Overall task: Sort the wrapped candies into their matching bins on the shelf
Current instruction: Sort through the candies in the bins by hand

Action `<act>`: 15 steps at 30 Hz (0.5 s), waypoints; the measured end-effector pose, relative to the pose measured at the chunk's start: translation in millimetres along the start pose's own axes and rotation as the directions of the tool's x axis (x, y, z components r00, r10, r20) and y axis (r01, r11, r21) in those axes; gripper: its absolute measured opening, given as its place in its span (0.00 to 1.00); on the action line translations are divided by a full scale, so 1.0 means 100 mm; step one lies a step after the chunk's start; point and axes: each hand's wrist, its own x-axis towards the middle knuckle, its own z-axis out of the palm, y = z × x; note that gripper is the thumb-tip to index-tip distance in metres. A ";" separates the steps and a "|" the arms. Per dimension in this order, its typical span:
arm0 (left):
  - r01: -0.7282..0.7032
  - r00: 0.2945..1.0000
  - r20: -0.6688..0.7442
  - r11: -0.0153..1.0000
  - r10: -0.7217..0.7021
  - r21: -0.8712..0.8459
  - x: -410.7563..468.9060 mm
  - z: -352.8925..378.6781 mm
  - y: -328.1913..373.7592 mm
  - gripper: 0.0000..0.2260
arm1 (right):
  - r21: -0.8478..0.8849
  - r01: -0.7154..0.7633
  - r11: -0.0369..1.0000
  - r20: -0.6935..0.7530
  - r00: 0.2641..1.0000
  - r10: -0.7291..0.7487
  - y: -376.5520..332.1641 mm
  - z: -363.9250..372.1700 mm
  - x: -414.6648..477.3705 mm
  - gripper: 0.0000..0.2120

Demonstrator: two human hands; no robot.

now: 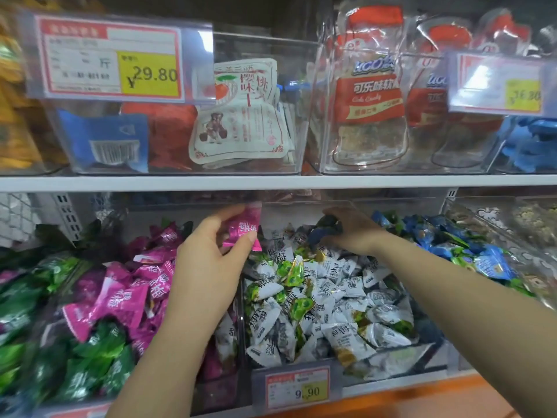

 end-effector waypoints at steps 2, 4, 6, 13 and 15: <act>-0.002 1.000 0.007 1.000 0.002 0.011 0.00 -0.02 -0.02 0.12 | 0.050 -0.012 0.999 0.002 1.000 0.011 0.03 0.03 0.03 0.31; -0.003 1.000 0.012 1.000 0.003 0.012 0.01 -0.03 -0.02 0.13 | 0.106 -0.036 0.994 0.001 0.999 0.036 0.06 0.05 0.04 0.37; -0.013 1.000 0.022 1.000 0.013 0.016 0.00 -0.02 -0.02 0.13 | 0.120 -0.050 0.991 0.031 0.998 0.046 0.06 0.04 0.03 0.44; -0.011 0.999 0.038 1.000 0.011 -0.011 -0.04 0.02 -0.04 0.14 | 0.113 -0.090 0.990 0.040 0.995 0.086 0.11 0.14 0.14 0.31; -0.016 0.999 0.038 1.000 0.017 -0.018 -0.03 0.02 -0.04 0.14 | 0.059 -0.027 0.998 0.036 0.999 0.024 0.10 0.16 0.13 0.18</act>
